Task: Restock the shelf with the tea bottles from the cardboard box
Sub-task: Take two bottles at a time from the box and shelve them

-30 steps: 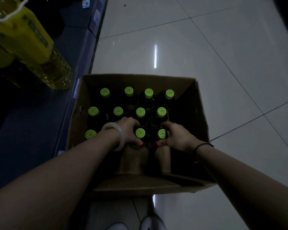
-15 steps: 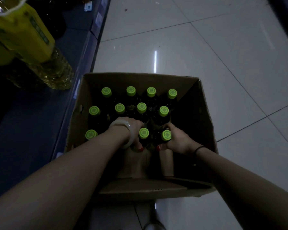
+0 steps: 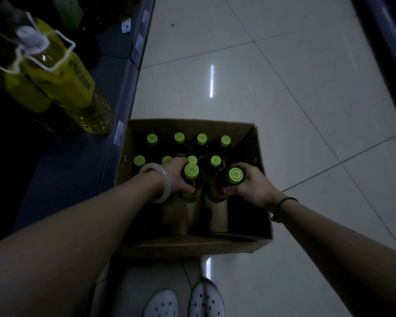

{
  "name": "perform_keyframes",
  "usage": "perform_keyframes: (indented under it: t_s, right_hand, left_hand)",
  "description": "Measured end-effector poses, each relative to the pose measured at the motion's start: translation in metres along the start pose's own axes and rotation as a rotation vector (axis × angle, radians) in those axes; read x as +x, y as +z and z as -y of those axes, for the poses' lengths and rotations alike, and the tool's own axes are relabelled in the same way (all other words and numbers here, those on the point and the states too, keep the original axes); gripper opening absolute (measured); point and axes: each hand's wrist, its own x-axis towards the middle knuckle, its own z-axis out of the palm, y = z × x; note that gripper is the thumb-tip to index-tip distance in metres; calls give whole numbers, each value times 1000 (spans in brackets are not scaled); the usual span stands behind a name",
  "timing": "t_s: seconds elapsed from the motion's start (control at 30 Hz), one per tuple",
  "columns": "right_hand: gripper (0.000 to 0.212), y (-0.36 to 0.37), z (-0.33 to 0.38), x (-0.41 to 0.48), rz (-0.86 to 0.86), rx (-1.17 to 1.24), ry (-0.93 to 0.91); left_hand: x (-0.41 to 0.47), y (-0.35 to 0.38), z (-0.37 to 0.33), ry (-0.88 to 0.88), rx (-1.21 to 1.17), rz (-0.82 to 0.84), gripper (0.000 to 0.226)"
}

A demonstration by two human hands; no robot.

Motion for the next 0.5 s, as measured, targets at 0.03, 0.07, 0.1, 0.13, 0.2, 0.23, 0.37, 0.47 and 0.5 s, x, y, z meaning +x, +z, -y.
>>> perform_keyframes:
  t_s: [0.03,0.07,0.1,0.13,0.2,0.23,0.37,0.47,0.5]
  right_hand:
    - [61,-8,13,-11,-4,1,-7]
    - [62,-16,27,-22,-7,-1,-17]
    - [62,-24,42,-32,-6,0,-29]
    - [61,-33,59,-44,-1,5,-40]
    - [57,-50,95,-67,3,30,-66]
    - [55,-59,114,-78,-1,43,-81]
    - [42,-102,200,-125,-23,46,-181]
    - [37,-139,269,-162,-14,55,-232]
    - [35,-153,291,-173,-9,60,-248]
  left_hand:
    - [-12,-11,-8,5,-44,-19,61]
    - [-25,-24,-16,7,-91,-30,60]
    - [-37,-37,-26,15,-141,-35,60]
    - [-50,-51,-36,24,-187,-36,59]
    - [-76,-83,-58,52,-245,-39,58]
    - [-90,-100,-71,60,-266,-37,57]
    - [-148,-169,-120,76,-355,-68,56]
    - [-192,-226,-157,100,-383,-112,70]
    - [-205,-246,-168,107,-390,-129,73]
